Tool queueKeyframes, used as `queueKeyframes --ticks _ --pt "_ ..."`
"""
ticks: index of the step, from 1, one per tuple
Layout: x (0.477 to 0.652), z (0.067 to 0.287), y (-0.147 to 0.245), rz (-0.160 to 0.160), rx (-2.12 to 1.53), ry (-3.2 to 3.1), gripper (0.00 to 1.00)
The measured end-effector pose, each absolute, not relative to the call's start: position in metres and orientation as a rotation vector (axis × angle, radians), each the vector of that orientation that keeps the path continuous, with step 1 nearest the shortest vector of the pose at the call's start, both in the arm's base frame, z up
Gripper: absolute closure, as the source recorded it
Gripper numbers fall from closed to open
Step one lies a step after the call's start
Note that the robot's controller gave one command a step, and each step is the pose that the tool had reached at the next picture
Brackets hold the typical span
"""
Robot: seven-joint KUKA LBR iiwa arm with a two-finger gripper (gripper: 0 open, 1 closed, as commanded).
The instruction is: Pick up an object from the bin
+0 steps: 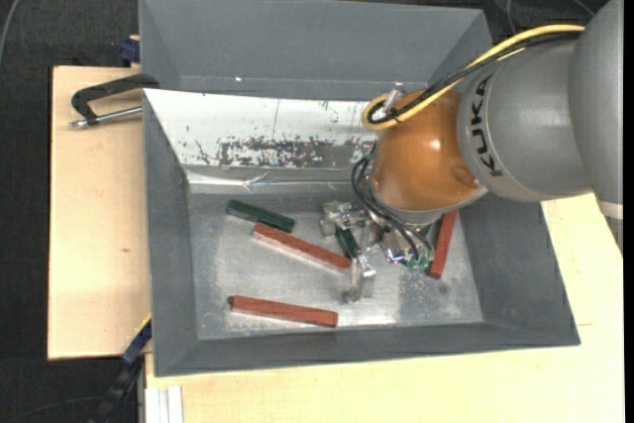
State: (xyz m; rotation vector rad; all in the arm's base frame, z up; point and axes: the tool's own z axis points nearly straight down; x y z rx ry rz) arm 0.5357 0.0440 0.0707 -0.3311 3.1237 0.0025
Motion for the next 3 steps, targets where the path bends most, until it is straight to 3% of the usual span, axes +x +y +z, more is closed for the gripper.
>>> queueKeyframes --ticks 1,2,3 --pt "0.506 0.07 0.031 0.001 -1.048 2.963 0.0" --pt "0.516 0.071 0.097 0.006 -0.989 2.974 0.0" --pt "0.584 0.072 0.14 0.003 -1.042 2.956 0.0"
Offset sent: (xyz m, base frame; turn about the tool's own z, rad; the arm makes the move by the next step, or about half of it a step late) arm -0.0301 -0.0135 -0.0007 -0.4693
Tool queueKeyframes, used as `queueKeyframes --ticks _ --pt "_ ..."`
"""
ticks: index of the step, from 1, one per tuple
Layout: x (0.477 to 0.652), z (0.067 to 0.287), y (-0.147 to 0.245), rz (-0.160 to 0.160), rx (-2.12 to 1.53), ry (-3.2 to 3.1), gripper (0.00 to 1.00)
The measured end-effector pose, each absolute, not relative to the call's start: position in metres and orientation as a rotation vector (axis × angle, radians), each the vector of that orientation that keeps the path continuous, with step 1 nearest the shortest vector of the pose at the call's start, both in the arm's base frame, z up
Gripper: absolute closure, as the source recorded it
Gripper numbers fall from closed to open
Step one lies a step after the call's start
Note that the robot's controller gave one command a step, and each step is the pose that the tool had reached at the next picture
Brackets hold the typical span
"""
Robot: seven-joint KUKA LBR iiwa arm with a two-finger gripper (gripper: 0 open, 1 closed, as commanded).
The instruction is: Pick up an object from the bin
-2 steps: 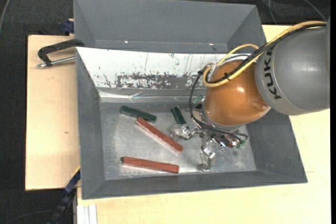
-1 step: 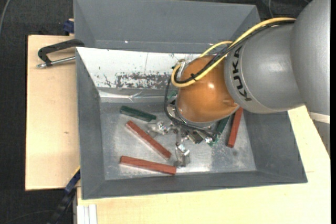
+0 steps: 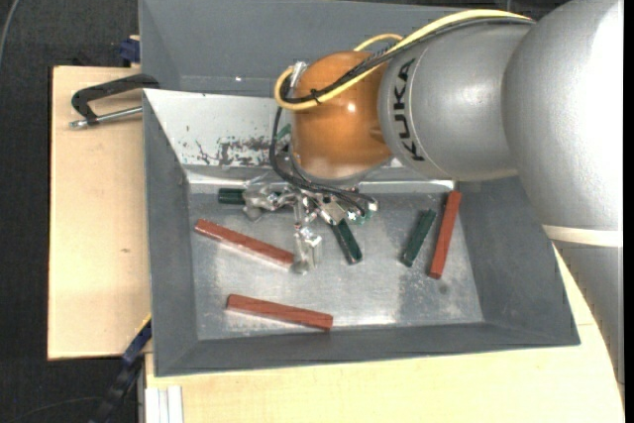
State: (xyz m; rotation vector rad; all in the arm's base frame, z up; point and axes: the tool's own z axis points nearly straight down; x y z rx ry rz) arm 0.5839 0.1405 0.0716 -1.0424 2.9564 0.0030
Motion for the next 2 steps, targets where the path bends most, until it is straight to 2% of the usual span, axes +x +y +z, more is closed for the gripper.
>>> queueKeyframes --ticks 1,2 --pt "0.5562 0.0712 0.1781 0.006 -1.067 2.954 0.0" --pt "0.558 0.071 0.1749 0.004 -1.057 2.956 1.0"
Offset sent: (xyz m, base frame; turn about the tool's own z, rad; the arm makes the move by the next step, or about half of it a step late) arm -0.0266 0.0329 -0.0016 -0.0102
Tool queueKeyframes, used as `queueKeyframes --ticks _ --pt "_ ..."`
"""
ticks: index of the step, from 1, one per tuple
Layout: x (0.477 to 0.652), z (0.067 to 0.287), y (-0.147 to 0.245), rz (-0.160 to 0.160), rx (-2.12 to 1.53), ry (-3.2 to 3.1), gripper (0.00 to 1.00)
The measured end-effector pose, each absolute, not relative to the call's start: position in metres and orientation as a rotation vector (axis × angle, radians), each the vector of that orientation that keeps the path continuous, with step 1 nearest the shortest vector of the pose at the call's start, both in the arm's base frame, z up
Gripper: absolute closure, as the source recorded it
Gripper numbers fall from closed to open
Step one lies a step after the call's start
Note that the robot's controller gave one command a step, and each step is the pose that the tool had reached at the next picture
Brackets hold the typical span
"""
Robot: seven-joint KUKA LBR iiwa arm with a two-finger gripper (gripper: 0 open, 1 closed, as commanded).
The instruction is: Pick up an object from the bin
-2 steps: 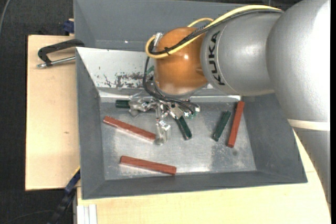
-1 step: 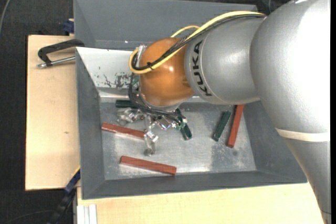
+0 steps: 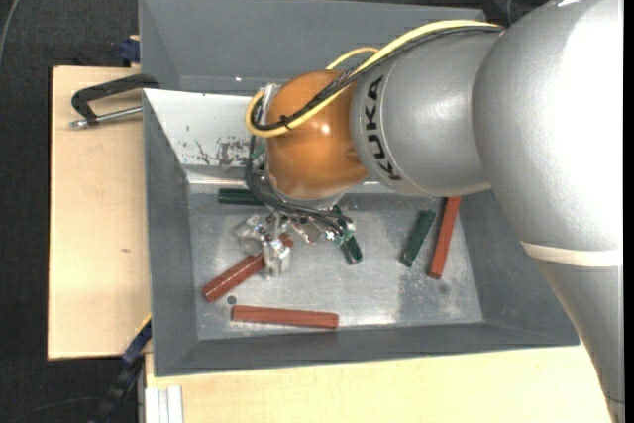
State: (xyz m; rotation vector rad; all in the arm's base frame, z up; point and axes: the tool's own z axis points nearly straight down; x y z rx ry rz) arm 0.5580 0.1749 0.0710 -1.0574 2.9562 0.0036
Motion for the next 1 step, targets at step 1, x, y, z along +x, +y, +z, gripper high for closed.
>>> queueKeyframes --ticks 1 --pt "0.5365 0.2529 0.2096 0.0 -1.646 2.659 1.0"
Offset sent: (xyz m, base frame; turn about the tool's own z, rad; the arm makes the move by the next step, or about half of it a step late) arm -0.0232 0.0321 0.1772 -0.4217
